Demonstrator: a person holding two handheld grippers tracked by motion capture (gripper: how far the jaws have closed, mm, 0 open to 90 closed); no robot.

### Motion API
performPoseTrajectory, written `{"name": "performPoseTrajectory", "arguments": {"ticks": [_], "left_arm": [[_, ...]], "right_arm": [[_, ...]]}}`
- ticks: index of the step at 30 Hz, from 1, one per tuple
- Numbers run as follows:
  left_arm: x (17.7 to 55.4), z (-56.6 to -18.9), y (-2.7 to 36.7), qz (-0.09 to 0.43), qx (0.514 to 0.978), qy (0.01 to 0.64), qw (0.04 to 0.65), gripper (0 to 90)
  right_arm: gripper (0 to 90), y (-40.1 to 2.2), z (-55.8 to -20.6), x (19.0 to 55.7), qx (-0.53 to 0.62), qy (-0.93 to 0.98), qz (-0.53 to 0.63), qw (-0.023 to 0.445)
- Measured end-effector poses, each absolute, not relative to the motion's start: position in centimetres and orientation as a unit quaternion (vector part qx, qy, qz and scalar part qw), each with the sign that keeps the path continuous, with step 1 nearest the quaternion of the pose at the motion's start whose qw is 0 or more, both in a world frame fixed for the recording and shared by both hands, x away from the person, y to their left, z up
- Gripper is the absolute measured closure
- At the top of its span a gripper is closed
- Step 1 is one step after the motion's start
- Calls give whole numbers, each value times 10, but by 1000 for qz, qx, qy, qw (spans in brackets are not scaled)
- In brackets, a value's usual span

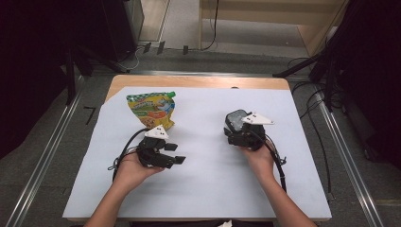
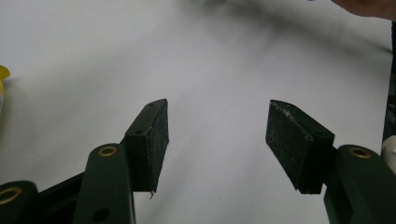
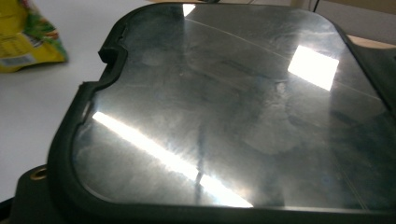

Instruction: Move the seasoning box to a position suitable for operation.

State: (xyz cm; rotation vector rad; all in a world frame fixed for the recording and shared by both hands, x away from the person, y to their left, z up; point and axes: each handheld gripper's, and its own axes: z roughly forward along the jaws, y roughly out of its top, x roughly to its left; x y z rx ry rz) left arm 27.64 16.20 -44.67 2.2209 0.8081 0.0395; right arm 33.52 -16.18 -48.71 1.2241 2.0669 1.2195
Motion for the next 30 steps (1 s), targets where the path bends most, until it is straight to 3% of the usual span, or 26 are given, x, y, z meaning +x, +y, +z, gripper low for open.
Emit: {"name": "performPoseTrajectory", "arguments": {"ticks": [21,30], "left_arm": [[283,-446,161,20,870,318,376,404],[283,-446,161,20,870,318,376,404]], "right_arm": [[156,-118,-495,300,399,781,449,170],[156,-118,-496,287,402,781,448,169]]}}
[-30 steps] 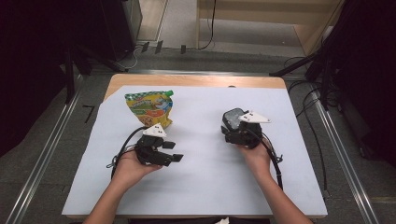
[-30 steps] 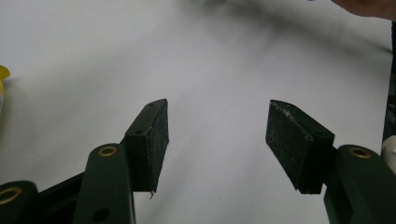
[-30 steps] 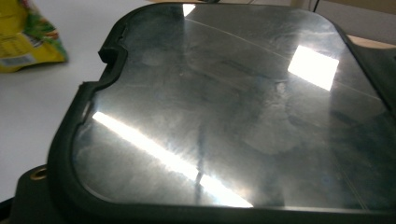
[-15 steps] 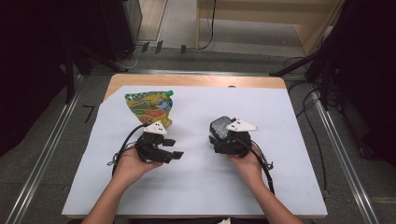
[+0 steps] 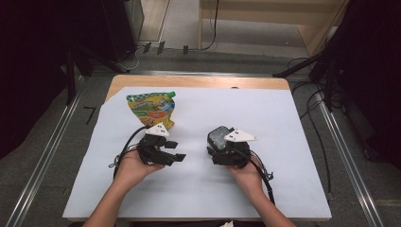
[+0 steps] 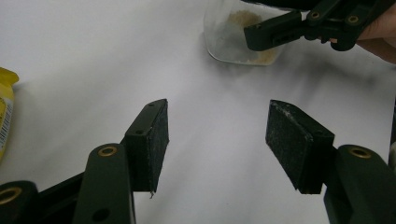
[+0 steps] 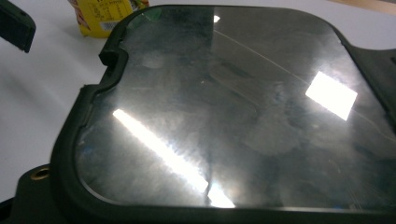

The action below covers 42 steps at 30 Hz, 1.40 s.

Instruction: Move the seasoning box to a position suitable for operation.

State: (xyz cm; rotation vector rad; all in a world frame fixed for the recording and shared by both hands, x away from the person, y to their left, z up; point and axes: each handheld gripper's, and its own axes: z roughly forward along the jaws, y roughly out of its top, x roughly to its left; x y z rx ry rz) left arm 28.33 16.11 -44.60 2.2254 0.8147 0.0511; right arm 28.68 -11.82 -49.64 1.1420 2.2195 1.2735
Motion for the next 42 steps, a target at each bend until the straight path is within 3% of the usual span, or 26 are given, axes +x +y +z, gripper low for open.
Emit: {"name": "performPoseTrajectory", "arguments": {"ticks": [19,42], "left_arm": [[283,-447,160,18,872,316,374,404],[281,-447,156,20,873,306,379,397]], "right_arm": [[152,-111,-507,270,389,792,434,181],[146,-136,-487,253,402,798,430,130]]}}
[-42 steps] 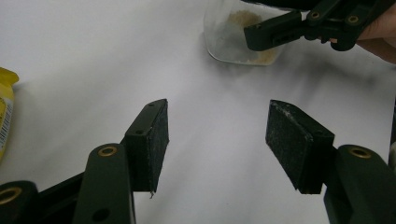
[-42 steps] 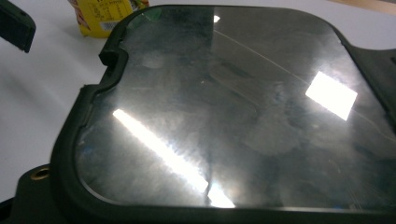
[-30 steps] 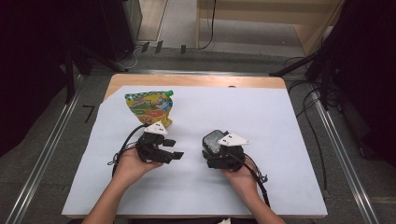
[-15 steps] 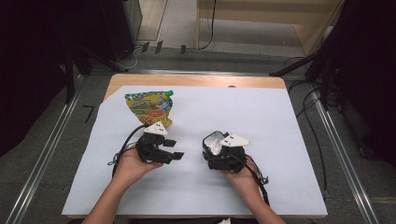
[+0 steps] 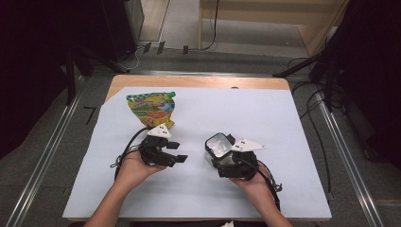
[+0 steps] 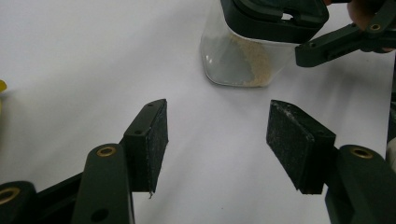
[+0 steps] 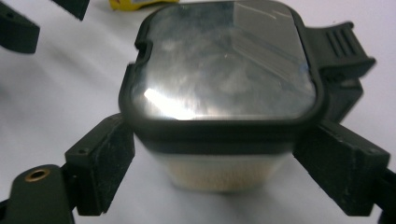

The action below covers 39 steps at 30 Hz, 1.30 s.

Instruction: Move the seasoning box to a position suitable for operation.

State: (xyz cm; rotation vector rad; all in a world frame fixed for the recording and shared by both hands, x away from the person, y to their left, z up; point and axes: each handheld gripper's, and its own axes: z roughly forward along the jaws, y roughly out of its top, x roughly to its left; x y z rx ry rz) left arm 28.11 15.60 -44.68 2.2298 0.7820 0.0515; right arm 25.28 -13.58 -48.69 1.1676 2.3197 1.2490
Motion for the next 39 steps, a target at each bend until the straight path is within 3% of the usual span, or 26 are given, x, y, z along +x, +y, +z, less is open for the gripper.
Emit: {"name": "performPoseTrajectory", "arguments": {"ticks": [6,9,12,16,21,22,25,26,28,31,39], "left_arm": [[281,-447,155,18,872,309,380,432],[282,-446,153,15,868,314,383,456],[284,-446,149,9,868,311,386,477],[287,-442,141,15,869,307,387,552],[294,-432,123,18,878,289,382,618],[300,-430,121,15,882,285,376,675],[306,-430,121,0,881,289,375,747],[309,-431,121,-9,879,291,377,832],[309,-436,119,-3,881,289,375,884],[305,-441,117,2,877,293,380,900],[298,-447,110,7,886,288,364,900]], "right_arm": [[169,-156,-474,244,397,802,428,125],[311,-171,-468,241,378,809,434,121],[343,-180,-465,241,373,808,438,128],[548,-194,-462,254,365,808,446,120],[575,-204,-463,267,379,809,431,131],[636,-209,-463,272,387,804,435,116],[687,-212,-462,277,391,800,441,108],[716,-213,-462,279,391,800,443,105],[845,-213,-462,288,383,808,437,100],[900,-214,-466,293,369,819,428,99],[900,-209,-477,294,374,823,422,66]]}}
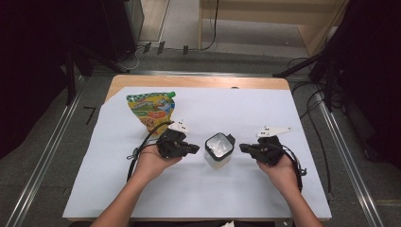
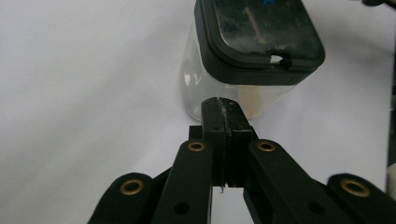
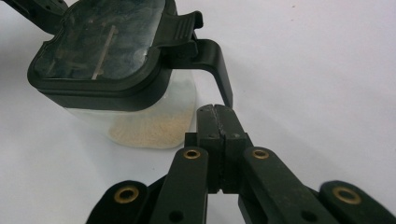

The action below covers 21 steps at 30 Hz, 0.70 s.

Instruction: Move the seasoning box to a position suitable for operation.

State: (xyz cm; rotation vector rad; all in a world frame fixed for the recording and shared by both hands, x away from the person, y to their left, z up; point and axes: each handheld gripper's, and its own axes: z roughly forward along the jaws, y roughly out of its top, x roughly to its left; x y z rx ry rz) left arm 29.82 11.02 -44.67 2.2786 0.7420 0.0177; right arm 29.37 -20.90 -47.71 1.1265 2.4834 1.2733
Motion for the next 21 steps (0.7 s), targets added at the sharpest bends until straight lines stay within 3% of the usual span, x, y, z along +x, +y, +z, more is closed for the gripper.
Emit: {"name": "performPoseTrajectory", "arguments": {"ticks": [21], "left_arm": [[295,-456,91,-8,885,280,371,900]], "right_arm": [[900,-187,-481,293,366,830,417,58]]}}
